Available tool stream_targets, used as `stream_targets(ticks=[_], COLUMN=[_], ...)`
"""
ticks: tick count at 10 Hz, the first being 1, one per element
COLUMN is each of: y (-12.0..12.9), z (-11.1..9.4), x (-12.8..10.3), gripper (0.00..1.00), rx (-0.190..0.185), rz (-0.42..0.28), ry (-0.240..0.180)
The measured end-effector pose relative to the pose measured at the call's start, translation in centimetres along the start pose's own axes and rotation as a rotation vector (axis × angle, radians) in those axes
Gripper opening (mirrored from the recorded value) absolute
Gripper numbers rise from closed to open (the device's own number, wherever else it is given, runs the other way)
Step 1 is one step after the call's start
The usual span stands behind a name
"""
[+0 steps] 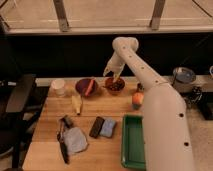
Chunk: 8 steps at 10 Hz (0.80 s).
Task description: Place grapes in red bowl
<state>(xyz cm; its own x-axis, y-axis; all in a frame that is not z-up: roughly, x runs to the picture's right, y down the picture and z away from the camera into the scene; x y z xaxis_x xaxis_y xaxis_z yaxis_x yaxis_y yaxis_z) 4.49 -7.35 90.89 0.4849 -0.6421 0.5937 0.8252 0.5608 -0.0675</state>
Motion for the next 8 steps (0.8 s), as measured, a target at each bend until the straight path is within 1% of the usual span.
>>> stream_targets(ticks=[1,3,6,8], y=[-0.43,-0.06,-0.20,0.22], z=[0.16,0.05,0.14,0.24], x=[0.26,0.43,0.36,0.26], gripper=[0.51,0.51,0.51,0.51], rx=[0.003,0.000,-0.002,-0.025], rz=[-0.002,0.003,0.000,-0.009], ry=[-0.001,-0.001,-0.001,0.011])
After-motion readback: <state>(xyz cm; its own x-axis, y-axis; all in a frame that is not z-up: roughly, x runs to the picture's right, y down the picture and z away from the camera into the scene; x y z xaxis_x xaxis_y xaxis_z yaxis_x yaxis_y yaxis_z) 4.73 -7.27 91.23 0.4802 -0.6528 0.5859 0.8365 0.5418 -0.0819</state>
